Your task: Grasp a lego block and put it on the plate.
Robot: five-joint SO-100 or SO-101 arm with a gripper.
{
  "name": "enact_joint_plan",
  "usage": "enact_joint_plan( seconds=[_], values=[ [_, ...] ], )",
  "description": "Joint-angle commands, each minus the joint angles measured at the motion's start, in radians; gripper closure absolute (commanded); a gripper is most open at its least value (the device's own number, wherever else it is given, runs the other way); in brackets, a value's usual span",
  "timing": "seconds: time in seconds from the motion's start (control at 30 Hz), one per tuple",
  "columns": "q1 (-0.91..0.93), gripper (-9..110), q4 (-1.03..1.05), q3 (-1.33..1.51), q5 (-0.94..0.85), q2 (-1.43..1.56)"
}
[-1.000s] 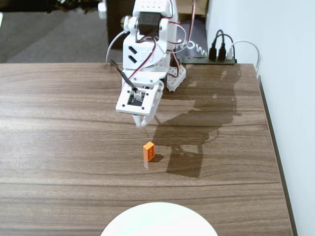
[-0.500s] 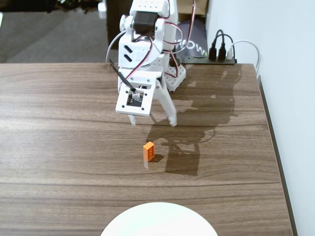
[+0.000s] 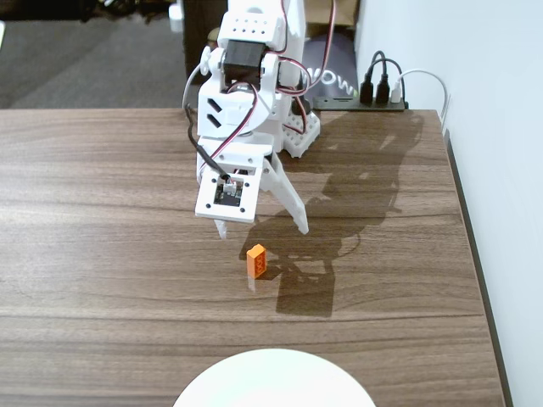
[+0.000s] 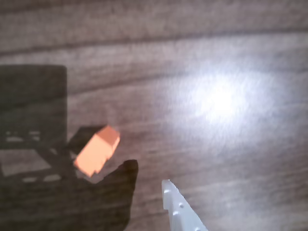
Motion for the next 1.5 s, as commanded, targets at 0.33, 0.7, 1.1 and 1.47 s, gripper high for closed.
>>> enact_joint_plan(
  seconds=[0.33, 0.7, 1.1, 1.47],
  values=[
    [-0.066, 57, -0.135, -0.044, 0.026, -0.101],
    [-0.097, 58, -0.179, -0.054, 0.046, -0.135],
    [-0.092, 69, -0.204, -0.052, 0.044, -0.15],
    [-0.089, 75, -0.213, -0.035, 0.044, -0.146]
  ],
)
